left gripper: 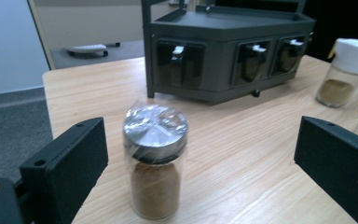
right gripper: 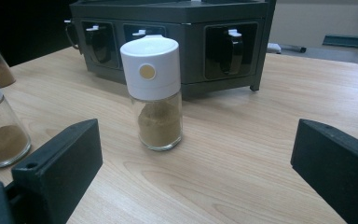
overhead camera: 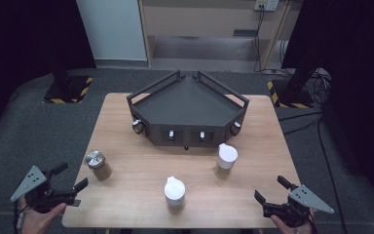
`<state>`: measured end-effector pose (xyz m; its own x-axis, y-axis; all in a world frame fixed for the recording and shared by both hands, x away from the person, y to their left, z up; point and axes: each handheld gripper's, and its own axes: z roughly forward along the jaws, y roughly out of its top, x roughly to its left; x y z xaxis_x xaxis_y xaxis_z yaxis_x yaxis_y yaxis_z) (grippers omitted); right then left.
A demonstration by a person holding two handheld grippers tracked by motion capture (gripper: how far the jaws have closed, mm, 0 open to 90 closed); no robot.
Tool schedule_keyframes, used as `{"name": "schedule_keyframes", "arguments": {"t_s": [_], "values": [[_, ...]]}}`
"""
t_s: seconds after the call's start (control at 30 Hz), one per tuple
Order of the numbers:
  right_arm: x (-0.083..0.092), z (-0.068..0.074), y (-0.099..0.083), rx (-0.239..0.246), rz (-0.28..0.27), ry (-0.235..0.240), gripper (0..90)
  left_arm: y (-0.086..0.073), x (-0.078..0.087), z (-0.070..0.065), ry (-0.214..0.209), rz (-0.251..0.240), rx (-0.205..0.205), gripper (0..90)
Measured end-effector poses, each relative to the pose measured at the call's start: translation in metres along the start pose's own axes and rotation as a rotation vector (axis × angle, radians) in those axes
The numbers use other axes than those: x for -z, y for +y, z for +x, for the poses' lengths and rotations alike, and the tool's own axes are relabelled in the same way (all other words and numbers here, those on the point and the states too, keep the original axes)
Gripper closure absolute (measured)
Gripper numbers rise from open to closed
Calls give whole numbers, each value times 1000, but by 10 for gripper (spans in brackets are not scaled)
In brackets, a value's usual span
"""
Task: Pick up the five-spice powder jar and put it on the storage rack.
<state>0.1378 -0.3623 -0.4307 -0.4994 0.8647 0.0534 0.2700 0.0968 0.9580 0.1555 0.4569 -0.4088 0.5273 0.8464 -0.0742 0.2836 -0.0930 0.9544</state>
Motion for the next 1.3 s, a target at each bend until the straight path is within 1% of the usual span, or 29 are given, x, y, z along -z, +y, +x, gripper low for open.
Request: {"name": "schedule_keyframes", "arguments": {"t_s": [0.1,0.17,0.37,0.47,0.53,0.57,0.6,0.73,0.83,0.9,0.97,1.03,1.13,1.17,1.23,1.3], "values": [[0,0,0,-2,-1,-1,20,-3,-5,3,5,7,10,17],[0,0,0,-3,0,-3,21,-4,-9,4,16,18,6,17],[0,-1,0,-5,0,-3,23,-10,-23,8,29,24,18,17],[0,-1,0,-5,-1,-2,26,-12,-30,9,38,31,25,18],[0,-1,0,-7,-1,-1,27,-14,-38,8,52,42,20,22],[0,-1,0,-7,-1,-1,27,-14,-38,8,52,42,20,23],[0,-1,0,-7,-1,-1,28,-15,-40,8,53,39,30,23],[0,-2,-1,-9,0,3,32,-18,-51,5,68,33,36,26],[-1,-2,0,-8,3,4,33,-19,-56,4,72,27,40,28],[-1,-2,0,-6,2,6,36,-21,-63,2,80,22,47,34],[-1,-2,0,-6,2,5,36,-21,-65,2,82,22,50,35],[0,-2,0,-6,1,6,37,-23,-69,1,89,27,46,55],[-1,-2,0,-5,2,7,38,-26,-77,-2,105,20,52,76],[-1,-2,0,-5,2,7,38,-26,-77,-2,105,20,52,87],[-1,-2,0,-4,2,6,38,-27,-80,-5,120,15,43,99],[-1,-2,0,-4,2,7,39,-28,-82,-7,126,9,49,151]]}}
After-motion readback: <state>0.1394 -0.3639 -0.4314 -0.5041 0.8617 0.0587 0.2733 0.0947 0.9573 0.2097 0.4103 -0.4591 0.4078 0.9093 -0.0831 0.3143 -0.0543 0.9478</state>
